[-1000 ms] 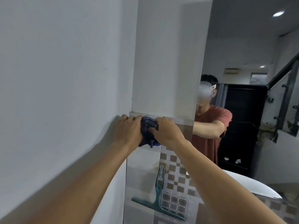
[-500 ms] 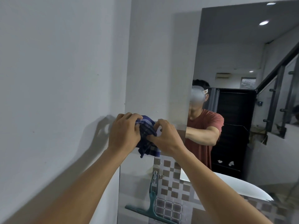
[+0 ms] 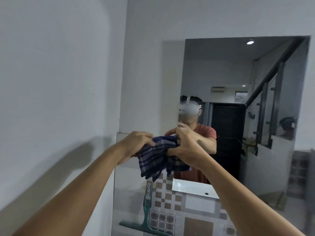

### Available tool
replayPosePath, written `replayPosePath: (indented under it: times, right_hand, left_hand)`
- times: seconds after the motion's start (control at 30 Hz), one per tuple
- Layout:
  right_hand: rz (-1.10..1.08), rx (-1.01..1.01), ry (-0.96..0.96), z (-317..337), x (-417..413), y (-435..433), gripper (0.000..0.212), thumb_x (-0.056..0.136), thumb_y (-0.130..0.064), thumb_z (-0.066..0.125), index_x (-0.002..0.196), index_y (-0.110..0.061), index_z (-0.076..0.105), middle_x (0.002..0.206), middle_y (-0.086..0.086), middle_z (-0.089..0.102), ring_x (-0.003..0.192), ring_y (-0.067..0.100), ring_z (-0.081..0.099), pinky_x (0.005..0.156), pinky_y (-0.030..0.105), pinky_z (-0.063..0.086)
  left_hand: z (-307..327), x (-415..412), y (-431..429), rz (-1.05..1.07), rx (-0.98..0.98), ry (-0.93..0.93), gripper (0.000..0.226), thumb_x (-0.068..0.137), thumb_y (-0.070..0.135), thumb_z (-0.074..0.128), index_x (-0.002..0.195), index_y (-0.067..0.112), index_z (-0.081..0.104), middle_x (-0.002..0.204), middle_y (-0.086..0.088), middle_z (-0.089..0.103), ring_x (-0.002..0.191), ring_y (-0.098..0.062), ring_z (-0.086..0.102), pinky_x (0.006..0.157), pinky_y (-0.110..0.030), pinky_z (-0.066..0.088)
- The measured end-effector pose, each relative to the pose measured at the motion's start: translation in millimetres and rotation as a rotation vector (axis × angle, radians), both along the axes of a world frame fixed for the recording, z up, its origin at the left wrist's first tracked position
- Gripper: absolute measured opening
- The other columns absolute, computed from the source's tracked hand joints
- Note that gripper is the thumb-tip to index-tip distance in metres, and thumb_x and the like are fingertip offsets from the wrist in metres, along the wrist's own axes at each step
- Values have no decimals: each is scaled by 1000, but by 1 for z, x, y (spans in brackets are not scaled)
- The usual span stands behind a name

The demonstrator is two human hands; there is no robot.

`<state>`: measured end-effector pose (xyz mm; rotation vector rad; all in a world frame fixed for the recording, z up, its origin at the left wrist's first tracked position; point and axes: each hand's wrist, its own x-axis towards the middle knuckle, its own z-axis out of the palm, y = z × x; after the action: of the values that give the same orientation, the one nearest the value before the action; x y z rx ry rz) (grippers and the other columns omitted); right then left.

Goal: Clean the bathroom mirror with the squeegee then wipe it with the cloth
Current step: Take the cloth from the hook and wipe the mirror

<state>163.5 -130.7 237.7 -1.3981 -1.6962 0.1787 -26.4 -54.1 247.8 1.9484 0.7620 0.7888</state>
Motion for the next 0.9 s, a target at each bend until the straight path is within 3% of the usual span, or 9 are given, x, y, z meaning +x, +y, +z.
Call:
replayPosePath:
  times: [0.1,0.2,0.23,0.37,0.47,0.53,0.67,0.77,0.9]
  right_hand:
    - [-28,-22,-24,4,15,-27,49,76,1,78,117,-14,56,105,-2,62,97,18,65,90,40,57]
    - [-81,-42,-55,9,27,-58,52,78,-18,86,121,-19,58,106,-21,53,92,-4,56,85,3,46]
    - [-88,-40,-32,9,33,-66,49,78,-26,85,120,-20,59,108,-21,54,93,-2,58,81,1,46]
    - [-71,11,273,10,55,-89,40,77,-30,85,110,-23,62,112,14,72,102,32,71,91,51,59]
    - [-108,132,436,22,66,-111,30,84,-6,77,106,-16,59,104,17,73,90,30,74,75,40,62]
    - [-242,256,395,28,67,-124,22,90,-2,70,100,-16,56,101,12,70,83,23,72,64,30,60]
    - [-512,448,198,24,68,-129,17,95,-14,64,89,-29,61,105,-3,66,92,17,67,76,32,59]
    - [-603,525,89,19,63,-131,12,100,-32,56,109,-31,64,128,-3,54,102,2,57,85,16,48]
    - [-634,321,10,11,51,-124,75,96,-71,32,159,-31,20,169,0,1,152,22,21,118,38,31]
  left_hand:
    - [7,13,-12,1,139,73,18,89,13,67,104,16,76,101,-8,76,102,-27,70,99,-45,54]
    - [16,34,-30,27,306,55,11,90,14,69,98,17,75,94,-5,73,95,-24,66,85,-36,54]
    - [19,42,-37,37,361,40,11,90,14,69,98,18,75,91,-2,71,91,-22,64,78,-31,50]
    - [35,68,-59,5,492,-12,16,85,12,74,98,21,76,93,4,71,93,-19,64,80,-28,45]
    - [53,82,-71,-40,508,-24,14,82,15,79,94,21,77,93,6,72,93,-17,67,86,-31,51]
    - [64,92,-78,-60,515,-33,13,77,22,81,89,23,78,94,4,75,94,-18,69,92,-39,54]
    - [83,114,-91,-79,536,-70,21,74,30,78,95,25,79,102,4,75,98,-18,69,97,-45,53]
    - [97,127,-100,-68,517,-111,16,86,21,75,101,19,77,103,2,73,100,-20,68,97,-42,52]
    - [116,140,-112,-110,526,-132,6,88,22,74,92,20,78,89,-1,76,90,-19,71,87,-36,55]
